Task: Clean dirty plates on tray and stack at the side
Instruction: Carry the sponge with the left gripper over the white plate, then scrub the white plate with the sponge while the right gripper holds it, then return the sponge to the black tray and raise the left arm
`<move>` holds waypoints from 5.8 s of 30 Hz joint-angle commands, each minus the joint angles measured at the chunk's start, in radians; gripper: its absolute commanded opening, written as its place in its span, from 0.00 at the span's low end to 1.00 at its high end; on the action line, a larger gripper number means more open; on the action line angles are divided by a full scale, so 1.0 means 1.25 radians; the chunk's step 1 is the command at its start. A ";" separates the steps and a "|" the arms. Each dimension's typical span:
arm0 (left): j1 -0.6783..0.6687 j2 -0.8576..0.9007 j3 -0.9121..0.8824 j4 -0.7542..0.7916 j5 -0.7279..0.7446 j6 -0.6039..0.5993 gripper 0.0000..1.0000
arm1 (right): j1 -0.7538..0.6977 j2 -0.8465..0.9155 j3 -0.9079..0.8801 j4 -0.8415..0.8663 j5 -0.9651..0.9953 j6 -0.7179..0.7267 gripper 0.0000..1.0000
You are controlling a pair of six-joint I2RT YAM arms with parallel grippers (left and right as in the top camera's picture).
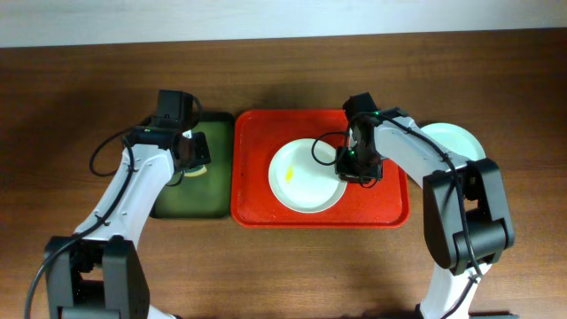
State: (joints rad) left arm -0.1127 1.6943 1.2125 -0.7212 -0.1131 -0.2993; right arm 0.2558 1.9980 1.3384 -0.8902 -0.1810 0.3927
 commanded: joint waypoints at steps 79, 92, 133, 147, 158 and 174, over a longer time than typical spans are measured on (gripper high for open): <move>-0.275 0.491 0.315 -0.151 0.492 0.095 0.00 | 0.056 -0.012 -0.013 0.049 -0.076 0.076 0.04; -0.204 0.120 0.312 -0.235 0.269 0.091 0.00 | 0.056 -0.012 -0.013 0.049 -0.052 0.075 0.04; -0.030 0.127 0.054 -0.089 -0.006 0.064 0.00 | 0.058 -0.010 -0.013 0.055 -0.052 0.067 0.04; -0.027 0.127 -0.020 0.011 -0.010 0.064 0.00 | 0.058 -0.010 -0.013 0.055 -0.037 0.067 0.04; -0.005 0.045 0.145 -0.150 -0.018 0.042 0.45 | 0.058 -0.010 -0.013 0.056 -0.037 0.067 0.05; 0.117 -0.080 0.196 -0.154 -0.018 -0.036 1.00 | 0.058 -0.010 -0.013 0.067 -0.034 0.067 0.05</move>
State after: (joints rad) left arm 0.0303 1.5925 1.4551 -0.9138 -0.1387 -0.3340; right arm 0.3210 1.9965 1.3254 -0.8097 -0.2508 0.4854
